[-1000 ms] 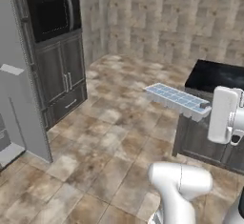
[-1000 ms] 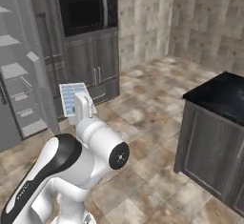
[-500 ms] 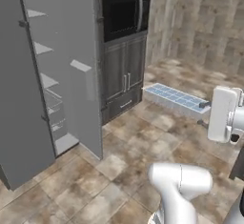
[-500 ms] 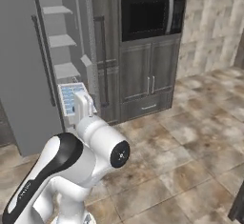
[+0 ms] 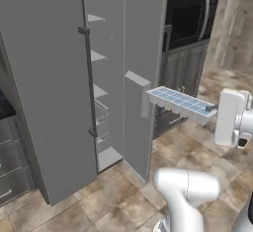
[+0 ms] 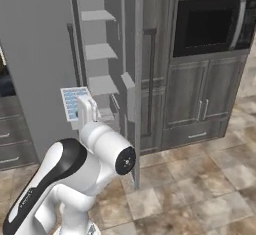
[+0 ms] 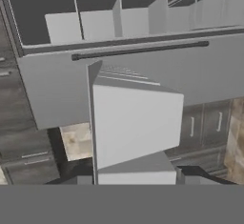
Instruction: The ice cube tray has been filled with water. Take the tray and place it in the freezer to make ice. Close the freezer door after placing the tray.
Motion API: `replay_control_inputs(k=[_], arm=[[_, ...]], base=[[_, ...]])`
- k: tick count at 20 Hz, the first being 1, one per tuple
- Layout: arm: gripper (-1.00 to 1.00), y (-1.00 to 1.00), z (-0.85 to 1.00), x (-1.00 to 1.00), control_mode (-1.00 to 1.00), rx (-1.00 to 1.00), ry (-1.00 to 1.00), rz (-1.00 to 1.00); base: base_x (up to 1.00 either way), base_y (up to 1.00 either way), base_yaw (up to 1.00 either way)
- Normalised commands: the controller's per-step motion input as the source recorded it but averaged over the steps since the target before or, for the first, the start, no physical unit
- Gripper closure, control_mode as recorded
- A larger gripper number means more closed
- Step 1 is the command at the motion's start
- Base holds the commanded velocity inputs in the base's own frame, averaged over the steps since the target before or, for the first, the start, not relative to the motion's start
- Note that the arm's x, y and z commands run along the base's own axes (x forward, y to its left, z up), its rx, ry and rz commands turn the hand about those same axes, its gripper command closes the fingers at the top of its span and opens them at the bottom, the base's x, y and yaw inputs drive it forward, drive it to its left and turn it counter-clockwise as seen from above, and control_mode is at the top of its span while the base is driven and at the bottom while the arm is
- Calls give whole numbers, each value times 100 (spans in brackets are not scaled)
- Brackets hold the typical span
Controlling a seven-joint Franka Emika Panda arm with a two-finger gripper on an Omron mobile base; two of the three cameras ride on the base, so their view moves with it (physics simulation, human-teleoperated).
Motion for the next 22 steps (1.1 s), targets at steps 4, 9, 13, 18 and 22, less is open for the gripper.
replay_control_inputs(k=[4, 9, 13, 18, 22], arm=[[100, 0, 0, 0, 100, 0, 0, 0], [100, 0, 0, 0, 100, 0, 0, 0], [100, 0, 0, 0, 100, 0, 0, 0], [100, 0, 0, 0, 100, 0, 0, 0], [100, 0, 0, 0, 100, 0, 0, 0]], base=[[63, 21, 22], [63, 6, 11], [71, 0, 1], [78, 0, 0], [78, 0, 0]])
